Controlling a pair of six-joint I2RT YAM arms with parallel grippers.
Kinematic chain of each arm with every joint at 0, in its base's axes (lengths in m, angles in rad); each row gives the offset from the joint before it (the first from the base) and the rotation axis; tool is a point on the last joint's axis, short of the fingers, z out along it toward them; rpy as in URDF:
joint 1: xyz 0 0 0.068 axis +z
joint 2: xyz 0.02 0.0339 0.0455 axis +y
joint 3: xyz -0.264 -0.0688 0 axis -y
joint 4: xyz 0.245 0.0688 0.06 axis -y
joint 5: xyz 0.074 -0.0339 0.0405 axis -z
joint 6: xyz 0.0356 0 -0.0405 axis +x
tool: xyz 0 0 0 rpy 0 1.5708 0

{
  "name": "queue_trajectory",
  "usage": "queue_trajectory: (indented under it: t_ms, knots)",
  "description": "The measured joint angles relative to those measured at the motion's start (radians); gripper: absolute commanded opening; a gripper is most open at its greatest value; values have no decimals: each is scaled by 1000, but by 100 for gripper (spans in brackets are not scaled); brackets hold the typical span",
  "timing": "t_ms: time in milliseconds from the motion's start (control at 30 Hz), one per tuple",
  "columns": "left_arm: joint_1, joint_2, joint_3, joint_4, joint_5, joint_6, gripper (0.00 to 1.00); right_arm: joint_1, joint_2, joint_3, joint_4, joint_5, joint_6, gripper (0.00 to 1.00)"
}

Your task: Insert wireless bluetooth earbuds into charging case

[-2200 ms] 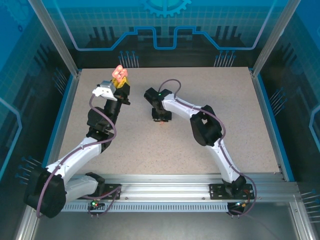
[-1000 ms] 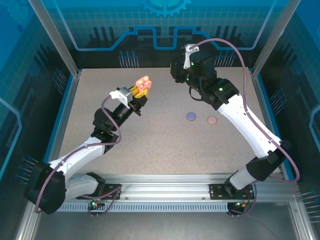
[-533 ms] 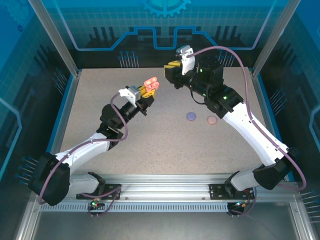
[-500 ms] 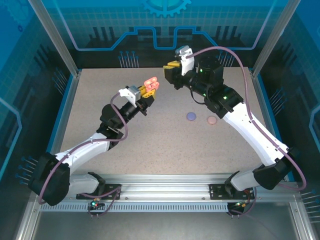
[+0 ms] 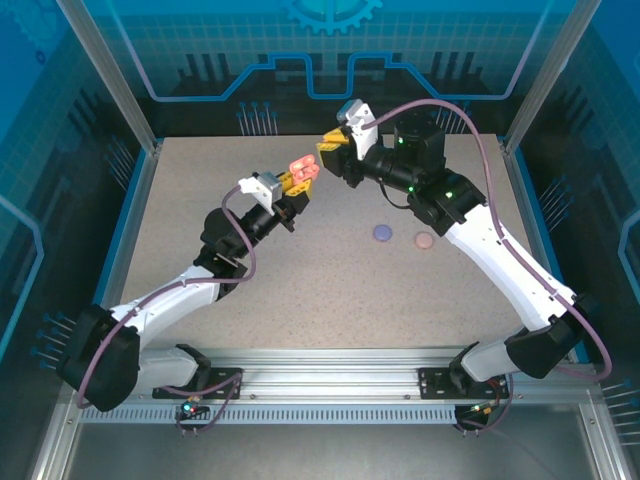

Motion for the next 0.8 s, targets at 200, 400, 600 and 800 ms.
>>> queue_trajectory:
  t_ms: [200,400,600,800]
  knots:
    - [0,0,0,0,0,0,0,0,6,-3,6,-11,2,24]
    - [-3,0,0,0,0,-3,0,0,14,-17,26,-24,16,24]
    - [-6,0,1,0,0,-4,0,0,29,-35,39,-30,32,24]
    - [-14,0,15,2,0,-5,0,0,43,-40,49,-32,45,23]
